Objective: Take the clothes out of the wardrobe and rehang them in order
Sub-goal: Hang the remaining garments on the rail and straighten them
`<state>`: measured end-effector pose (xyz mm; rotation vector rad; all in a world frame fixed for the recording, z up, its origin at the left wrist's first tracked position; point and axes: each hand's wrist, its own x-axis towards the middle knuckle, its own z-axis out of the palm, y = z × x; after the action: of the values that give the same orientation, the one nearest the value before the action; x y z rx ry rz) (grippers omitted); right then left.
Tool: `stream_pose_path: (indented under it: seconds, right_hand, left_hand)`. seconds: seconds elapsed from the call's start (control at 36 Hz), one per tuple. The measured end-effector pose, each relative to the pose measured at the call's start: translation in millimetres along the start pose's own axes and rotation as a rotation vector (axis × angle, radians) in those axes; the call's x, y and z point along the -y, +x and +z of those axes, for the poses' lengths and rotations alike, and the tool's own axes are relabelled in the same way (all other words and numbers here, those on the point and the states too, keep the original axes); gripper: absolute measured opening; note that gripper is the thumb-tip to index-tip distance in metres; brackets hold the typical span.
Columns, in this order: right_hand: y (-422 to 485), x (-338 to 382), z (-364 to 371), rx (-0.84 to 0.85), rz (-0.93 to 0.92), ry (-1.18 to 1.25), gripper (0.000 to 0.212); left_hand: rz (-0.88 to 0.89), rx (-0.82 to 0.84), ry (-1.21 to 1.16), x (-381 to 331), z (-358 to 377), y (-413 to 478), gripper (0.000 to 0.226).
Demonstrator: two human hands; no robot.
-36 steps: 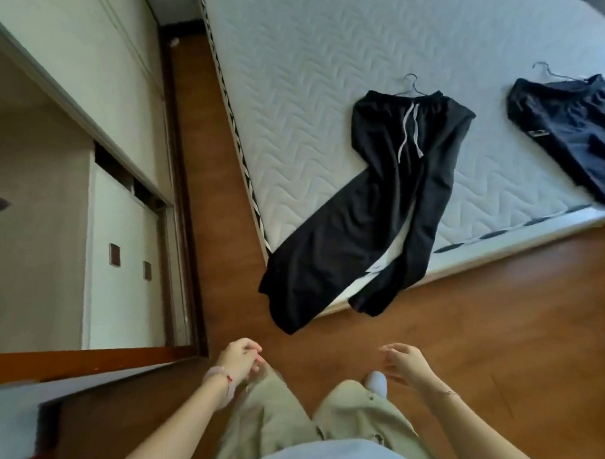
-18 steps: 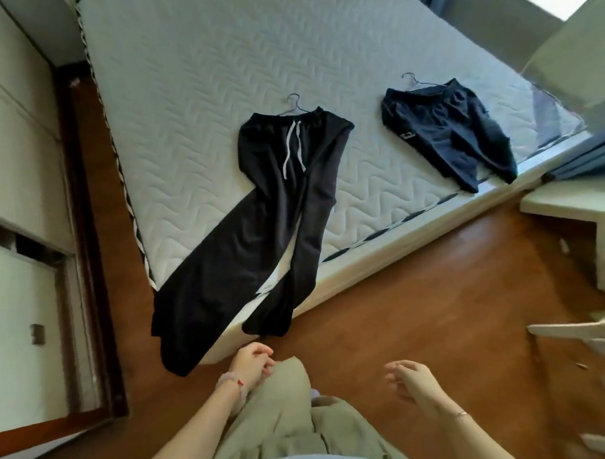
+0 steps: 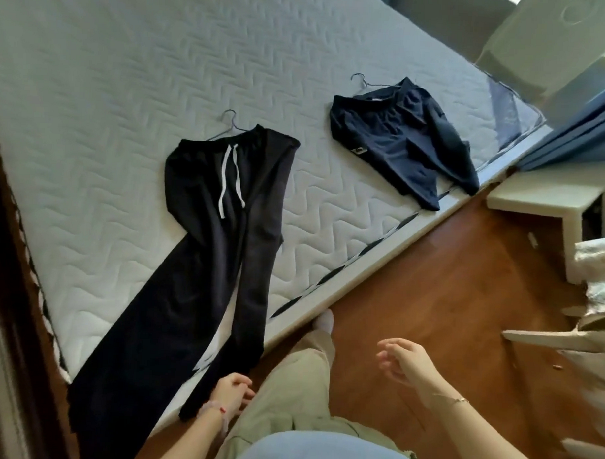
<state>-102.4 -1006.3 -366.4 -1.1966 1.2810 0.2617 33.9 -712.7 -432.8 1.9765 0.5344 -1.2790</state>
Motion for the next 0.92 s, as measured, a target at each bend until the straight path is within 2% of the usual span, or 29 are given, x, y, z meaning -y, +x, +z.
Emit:
stream_pose_path:
  seconds: [0.17, 0.42, 0.53, 0.69, 0.81, 0.92]
  right_hand:
    - [48, 73, -34, -0.015, 0.032, -0.053, 0.019]
    - [105, 139, -87, -0.08, 0.086, -0.097, 0.021]
    - [137, 167, -109, -0.071, 0.118, -0.131, 0.021]
    - [197, 228, -132, 0.05, 0.151, -0.282, 0.019]
    - [241, 293, -140, 0.158, 0.099, -0.414, 0.013]
    - [291, 363, -137, 0.238, 0.019, -0.5, 0.016]
  left_hand:
    - [-0.006, -0.019, 0.002, -100, 23, 27, 0.022]
    - [0.169, 0.07, -0.025, -290, 64, 51, 0.021]
    - [0.229, 0.084, -0.001, -348, 78, 62, 0.017]
    - [0.161, 0.013, -0.081, -375, 101, 72, 0.019]
    - [-0.008, -0.054, -0.209, -357, 123, 70, 0.02]
    - [-0.174, -0.158, -0.352, -338, 157, 60, 0.017]
